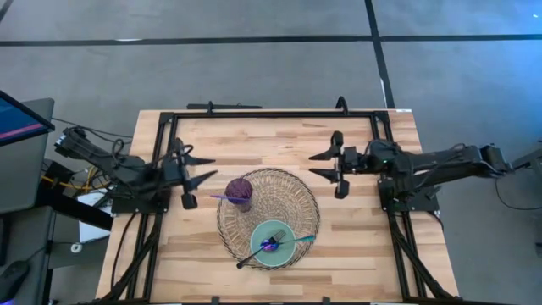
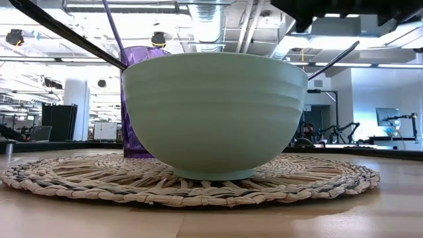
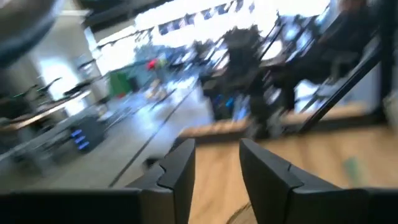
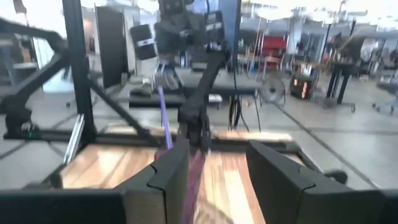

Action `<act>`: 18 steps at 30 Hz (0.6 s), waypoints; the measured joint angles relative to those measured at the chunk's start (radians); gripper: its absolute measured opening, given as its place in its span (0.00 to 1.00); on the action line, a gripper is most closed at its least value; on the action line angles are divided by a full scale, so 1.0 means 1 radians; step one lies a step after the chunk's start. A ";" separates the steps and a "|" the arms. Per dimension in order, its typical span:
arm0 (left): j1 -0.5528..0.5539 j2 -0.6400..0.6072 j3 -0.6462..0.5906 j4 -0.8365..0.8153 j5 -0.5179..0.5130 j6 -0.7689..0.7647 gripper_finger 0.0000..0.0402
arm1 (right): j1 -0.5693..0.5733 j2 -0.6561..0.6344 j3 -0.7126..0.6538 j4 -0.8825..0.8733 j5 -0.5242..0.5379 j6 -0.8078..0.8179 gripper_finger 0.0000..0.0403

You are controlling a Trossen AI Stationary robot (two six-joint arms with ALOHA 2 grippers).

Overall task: Pick & Place Utensil
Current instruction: Return to Home Position

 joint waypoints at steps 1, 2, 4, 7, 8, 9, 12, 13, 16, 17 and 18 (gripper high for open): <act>0.000 -0.015 0.000 -0.052 -0.034 -0.002 0.30 | -0.002 -0.028 0.000 -0.046 0.005 0.000 0.37; 0.001 -0.030 0.000 -0.105 -0.063 -0.009 0.28 | -0.005 -0.056 0.000 -0.085 0.012 0.000 0.36; 0.001 -0.048 0.000 -0.216 -0.099 -0.045 0.23 | -0.007 -0.116 0.000 -0.169 0.031 0.000 0.32; 0.000 -0.059 0.000 -0.315 -0.063 -0.121 0.13 | -0.008 -0.200 0.000 -0.302 0.064 -0.028 0.25; 0.000 -0.063 -0.001 -0.328 -0.036 -0.133 0.10 | -0.008 -0.227 0.000 -0.350 0.087 -0.031 0.22; 0.000 -0.066 -0.001 -0.328 -0.011 -0.137 0.06 | -0.008 -0.249 0.000 -0.393 0.107 -0.032 0.19; 0.000 -0.075 0.000 -0.330 0.020 -0.135 0.02 | -0.008 -0.306 0.000 -0.509 0.145 -0.018 0.08; 0.000 -0.083 -0.001 -0.330 0.020 -0.126 0.02 | -0.007 -0.325 0.000 -0.546 0.156 -0.006 0.05; 0.001 -0.127 -0.001 -0.329 0.020 -0.063 0.02 | -0.007 -0.378 0.000 -0.626 0.165 0.009 0.02; 0.001 -0.146 0.000 -0.330 0.020 -0.047 0.02 | -0.007 -0.393 0.000 -0.642 0.164 0.009 0.02; 0.001 -0.170 0.000 -0.339 0.024 -0.035 0.02 | -0.007 -0.405 -0.001 -0.650 0.164 0.010 0.03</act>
